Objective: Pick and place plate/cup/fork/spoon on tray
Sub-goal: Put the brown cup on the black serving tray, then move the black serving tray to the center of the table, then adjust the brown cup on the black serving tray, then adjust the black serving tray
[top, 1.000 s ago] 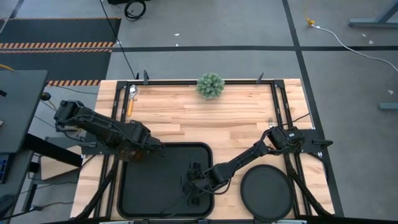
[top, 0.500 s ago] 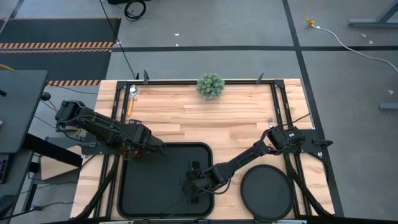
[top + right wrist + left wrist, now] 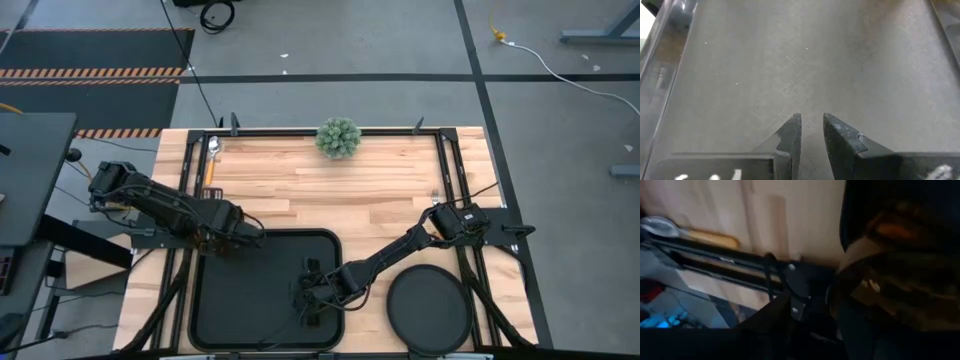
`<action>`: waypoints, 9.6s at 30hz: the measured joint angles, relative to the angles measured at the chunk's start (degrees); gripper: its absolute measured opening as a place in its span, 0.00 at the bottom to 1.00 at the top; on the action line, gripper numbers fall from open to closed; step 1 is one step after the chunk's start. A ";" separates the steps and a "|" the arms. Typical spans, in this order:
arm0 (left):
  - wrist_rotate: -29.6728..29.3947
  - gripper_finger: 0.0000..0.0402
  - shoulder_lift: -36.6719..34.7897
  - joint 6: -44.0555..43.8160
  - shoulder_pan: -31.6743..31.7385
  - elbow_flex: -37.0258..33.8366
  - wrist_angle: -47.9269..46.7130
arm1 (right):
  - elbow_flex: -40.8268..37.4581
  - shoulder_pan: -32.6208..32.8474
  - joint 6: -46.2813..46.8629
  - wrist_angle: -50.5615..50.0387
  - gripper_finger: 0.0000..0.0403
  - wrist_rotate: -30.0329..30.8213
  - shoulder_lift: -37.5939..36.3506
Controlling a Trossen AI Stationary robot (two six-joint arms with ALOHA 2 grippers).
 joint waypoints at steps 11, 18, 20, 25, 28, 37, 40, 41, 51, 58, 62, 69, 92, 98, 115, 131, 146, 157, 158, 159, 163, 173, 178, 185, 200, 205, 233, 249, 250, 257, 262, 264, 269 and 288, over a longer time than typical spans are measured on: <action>-4.20 0.35 -10.87 -7.58 -9.39 13.91 0.17 | 0.39 0.01 -1.51 2.10 0.22 -2.31 0.00; -6.34 0.35 -19.80 -17.94 -12.50 16.46 0.20 | 0.39 -0.16 -2.68 1.52 0.22 -3.16 0.00; -6.32 0.35 -21.65 -20.32 -13.13 16.46 0.15 | 0.34 -0.37 -4.48 1.70 0.22 -4.18 0.00; -6.33 0.35 -24.12 -22.40 -14.94 16.42 0.16 | -1.82 -1.41 -6.84 4.91 0.22 -4.67 0.02; -6.32 0.35 -24.44 -22.44 -15.61 16.39 0.17 | -3.48 -2.66 -7.81 9.31 0.22 -3.67 0.02; -10.80 0.35 -24.35 -17.36 -15.86 16.39 0.22 | -6.94 -9.39 -9.06 35.61 0.22 -7.95 0.07; -13.29 0.35 -24.35 -15.83 -15.85 16.39 0.24 | -5.82 -9.03 -9.43 35.89 0.21 -8.57 0.07; -14.27 0.35 -24.35 -15.39 -15.85 16.37 0.26 | -5.10 -8.63 -9.91 35.61 0.21 -8.69 0.09; -18.11 0.35 -24.40 -15.06 -15.85 16.37 0.33 | 13.05 -5.40 -17.00 29.26 0.21 -9.15 10.60; -18.67 0.35 -24.44 -12.18 -15.85 16.37 0.30 | 27.74 -5.97 -16.85 17.85 0.22 -9.73 20.16; -21.18 0.35 -24.44 -12.19 -15.85 16.37 0.31 | 31.49 -7.37 -14.34 13.53 0.22 -11.14 23.79; -20.05 0.35 -24.41 -12.57 -15.88 16.37 0.32 | 31.74 -9.39 -9.19 3.88 0.22 -14.80 25.09; -19.53 0.35 -24.39 -12.13 -15.85 16.35 0.39 | 31.76 -10.82 -11.03 -34.66 0.22 -8.72 18.27; -12.32 0.35 -24.37 -12.15 -16.62 16.35 4.34 | 31.44 -11.90 -13.22 -37.56 0.21 -5.56 16.85; -2.71 0.35 -24.37 -12.46 -26.72 16.35 17.11 | 31.39 2.75 -6.18 -24.46 0.27 -8.91 14.24; -2.79 0.35 -24.37 -15.34 -27.15 16.35 16.64 | 31.21 3.32 7.72 -32.23 0.50 -10.13 14.14; 3.64 0.34 -24.34 -21.23 -27.16 16.35 16.61 | 28.22 2.53 12.27 -47.03 0.41 -9.64 14.08; 3.29 0.33 -24.33 -21.16 -27.15 16.35 16.58 | 28.13 -1.05 25.86 -66.81 0.38 -6.89 14.05; 2.97 0.33 -24.35 -21.14 -27.15 16.35 16.57 | 28.13 -1.31 26.90 -68.39 0.38 -6.83 14.05; 2.62 0.33 -24.34 -21.14 -27.15 16.35 16.57 | 28.13 -1.52 27.41 -69.60 0.38 -6.83 14.05; 2.09 0.33 -24.33 -21.12 -27.15 16.35 16.57 | 28.13 -1.80 24.97 -67.69 0.38 -6.34 14.05; -2.34 0.33 -24.33 -19.12 -27.15 16.35 15.37 | 28.15 -1.44 17.11 -60.51 0.37 -4.50 14.06; -3.57 0.33 -24.33 -17.69 -27.15 16.35 15.09 | 28.17 -2.75 19.80 -61.08 0.29 -5.44 14.05; -4.67 0.33 -24.33 -17.51 -27.15 16.35 15.08 | 28.22 -3.20 22.75 -61.48 0.21 -5.53 14.05; -6.72 0.33 -24.33 -17.51 -27.15 16.35 13.56 | 28.22 -3.05 24.12 -61.63 0.21 -6.07 14.05; -6.76 0.33 -24.33 -16.67 -27.15 16.35 13.57 | 28.22 -2.66 22.01 -61.32 0.21 -3.90 14.05; -17.79 0.33 -24.31 -17.17 -27.09 16.35 6.36 | 34.27 -7.77 13.68 -70.71 0.38 22.25 9.70; -13.46 0.33 -24.33 -22.67 -27.09 0.51 3.46 | 30.01 -24.30 3.21 -66.85 0.37 28.46 10.45; -13.05 0.33 -24.33 -22.67 -27.09 -1.33 3.24 | 30.03 -24.81 1.83 -65.97 0.37 28.47 10.40; -14.12 0.33 -24.33 -23.99 -27.09 -10.18 3.50 | 30.03 -27.17 -15.38 -59.29 0.37 29.27 10.40; -14.08 0.33 -24.35 -24.59 -27.12 -13.96 8.30 | 30.03 -28.89 -27.87 -51.88 0.37 28.47 10.40; -13.58 0.33 -24.35 -24.01 -27.17 -15.81 13.43 | 30.03 -29.42 -30.65 -49.04 0.37 28.47 10.40; -8.52 0.33 -23.70 -19.85 -27.85 -18.98 24.60 | 30.03 -30.00 -32.11 -43.97 0.37 27.44 10.40; -7.68 0.33 -23.07 -25.26 -29.39 -23.16 41.13 | 31.45 -19.34 -19.36 -42.85 0.33 26.48 10.29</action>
